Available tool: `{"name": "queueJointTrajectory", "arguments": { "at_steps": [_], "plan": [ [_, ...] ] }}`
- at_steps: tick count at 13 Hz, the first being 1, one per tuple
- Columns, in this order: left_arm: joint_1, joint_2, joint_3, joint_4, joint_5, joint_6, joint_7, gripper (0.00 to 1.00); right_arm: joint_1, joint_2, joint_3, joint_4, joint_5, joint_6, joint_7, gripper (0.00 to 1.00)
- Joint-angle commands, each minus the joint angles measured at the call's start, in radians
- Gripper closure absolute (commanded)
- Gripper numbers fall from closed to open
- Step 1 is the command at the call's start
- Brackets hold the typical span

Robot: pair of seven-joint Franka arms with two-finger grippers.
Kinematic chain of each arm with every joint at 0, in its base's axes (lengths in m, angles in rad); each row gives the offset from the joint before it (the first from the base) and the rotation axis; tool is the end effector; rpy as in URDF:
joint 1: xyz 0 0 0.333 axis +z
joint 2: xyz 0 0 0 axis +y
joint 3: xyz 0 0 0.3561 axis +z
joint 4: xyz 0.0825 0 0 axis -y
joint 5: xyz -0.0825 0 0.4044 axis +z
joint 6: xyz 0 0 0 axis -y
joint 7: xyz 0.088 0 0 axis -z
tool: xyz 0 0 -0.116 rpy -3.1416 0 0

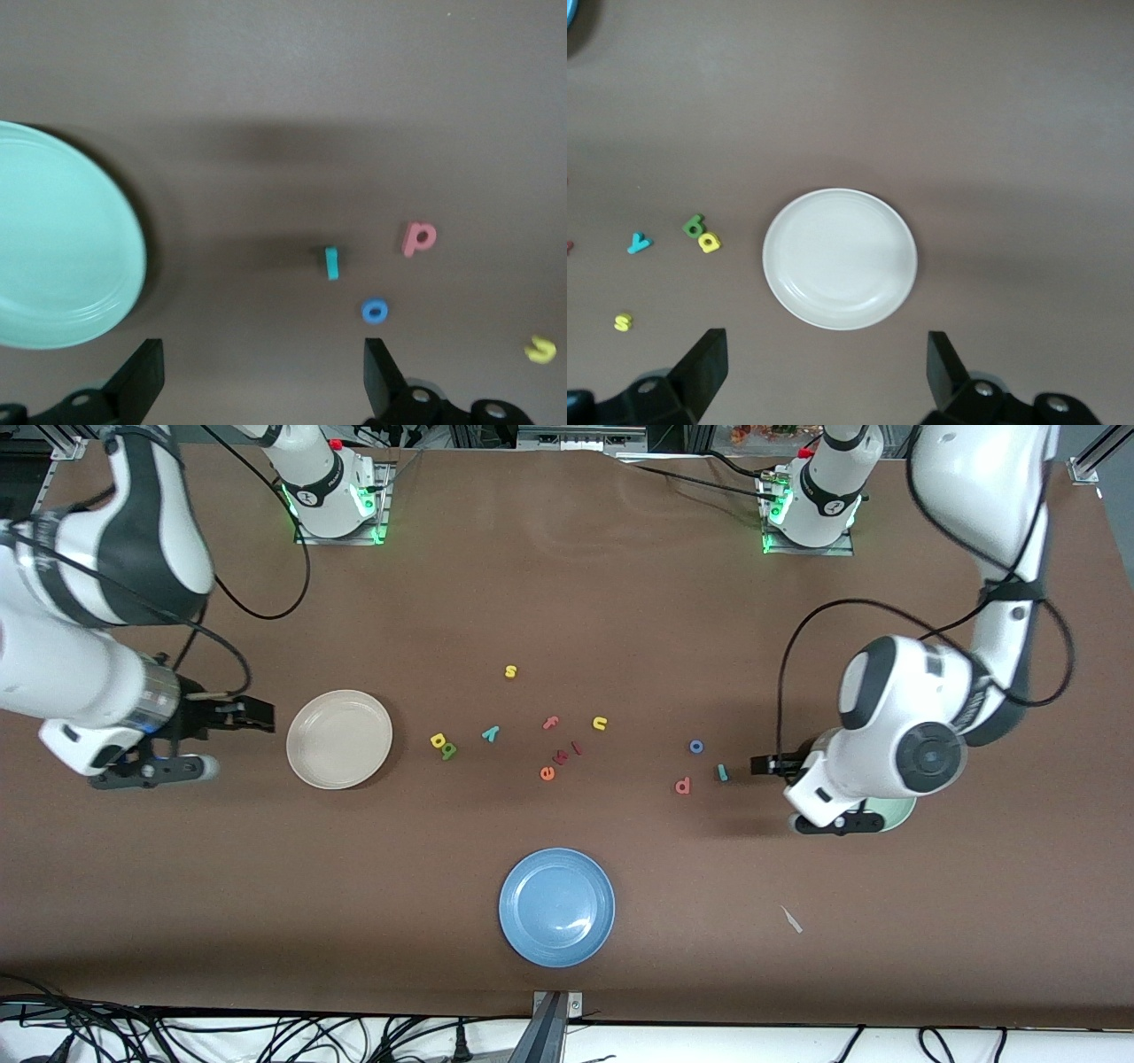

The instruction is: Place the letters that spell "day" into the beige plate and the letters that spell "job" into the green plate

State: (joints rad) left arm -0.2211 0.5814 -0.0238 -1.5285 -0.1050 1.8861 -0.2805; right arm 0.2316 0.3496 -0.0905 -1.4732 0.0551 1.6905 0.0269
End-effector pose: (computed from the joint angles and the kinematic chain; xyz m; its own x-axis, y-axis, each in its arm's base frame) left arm 0.6914 -0.1791 0.3164 0.9670 0.0748 -0.2434 0.0863 -0.9956 0.0370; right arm 0.6745 0.1104 0.4926 0.9855 0.1076 -0.1311 0.1060 -0.9942 -0.0189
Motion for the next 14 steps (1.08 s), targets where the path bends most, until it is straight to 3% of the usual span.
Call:
{"name": "queueJointTrajectory", "arguments": {
  "at_steps": [1, 4, 6, 9, 14],
  "plan": [
    [-0.04, -0.011, 0.01, -0.14, -0.033, 0.173, -0.074, 0.01, 0.072, 0.06, -0.005, -0.004, 0.008, 0.05, 0.117, 0.01],
    [-0.073, 0.04, 0.008, -0.173, -0.033, 0.243, -0.149, 0.08, 0.109, 0.097, -0.003, -0.018, 0.012, 0.078, 0.139, 0.01],
    [-0.084, 0.058, 0.007, -0.174, -0.033, 0.261, -0.167, 0.12, 0.121, 0.095, 0.002, -0.091, 0.012, 0.15, 0.18, 0.0],
    [-0.083, 0.081, 0.007, -0.173, -0.035, 0.266, -0.167, 0.35, 0.127, 0.078, 0.067, -0.182, 0.009, 0.254, 0.289, 0.0],
    [-0.086, 0.115, 0.007, -0.174, -0.093, 0.338, -0.169, 0.38, 0.127, 0.089, 0.129, -0.262, 0.005, 0.409, 0.269, 0.0]
  ]
}}
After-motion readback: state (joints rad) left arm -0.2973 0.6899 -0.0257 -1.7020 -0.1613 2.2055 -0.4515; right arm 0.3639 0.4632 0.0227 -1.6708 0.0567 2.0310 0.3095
